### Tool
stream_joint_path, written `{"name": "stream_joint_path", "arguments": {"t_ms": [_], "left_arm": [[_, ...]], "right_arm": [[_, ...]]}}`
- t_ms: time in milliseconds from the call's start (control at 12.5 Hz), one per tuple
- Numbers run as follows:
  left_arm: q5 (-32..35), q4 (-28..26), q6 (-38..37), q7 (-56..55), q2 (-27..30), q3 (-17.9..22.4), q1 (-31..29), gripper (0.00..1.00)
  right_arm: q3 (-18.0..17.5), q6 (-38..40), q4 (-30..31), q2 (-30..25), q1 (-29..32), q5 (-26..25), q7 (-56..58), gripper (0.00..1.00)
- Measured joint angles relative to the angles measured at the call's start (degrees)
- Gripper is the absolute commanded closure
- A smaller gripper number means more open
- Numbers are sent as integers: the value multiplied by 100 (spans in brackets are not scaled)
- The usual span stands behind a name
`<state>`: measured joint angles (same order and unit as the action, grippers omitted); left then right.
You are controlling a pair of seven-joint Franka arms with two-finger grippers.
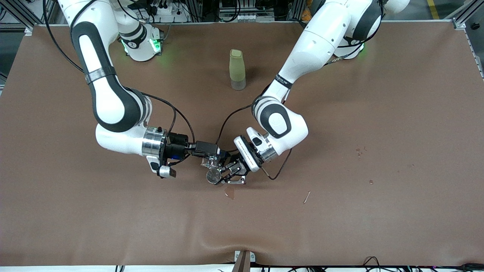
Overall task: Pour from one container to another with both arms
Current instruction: 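Tilt the beaker with the right gripper, pouring liquid into the jigger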
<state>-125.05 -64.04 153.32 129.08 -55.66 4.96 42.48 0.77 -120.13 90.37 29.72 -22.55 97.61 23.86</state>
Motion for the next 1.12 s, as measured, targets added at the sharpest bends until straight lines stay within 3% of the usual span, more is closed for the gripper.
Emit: {"name": "stream_joint_path", "arguments": {"t_ms": [797,1116], "left_arm": [[-4,0,0,0,0,0,2,100],[-4,0,0,0,0,1,2,100]], "right_arm": [[0,-9,-21,25,0,39,-569,100],[-3,-15,-23,121,0,555,-598,100]]}}
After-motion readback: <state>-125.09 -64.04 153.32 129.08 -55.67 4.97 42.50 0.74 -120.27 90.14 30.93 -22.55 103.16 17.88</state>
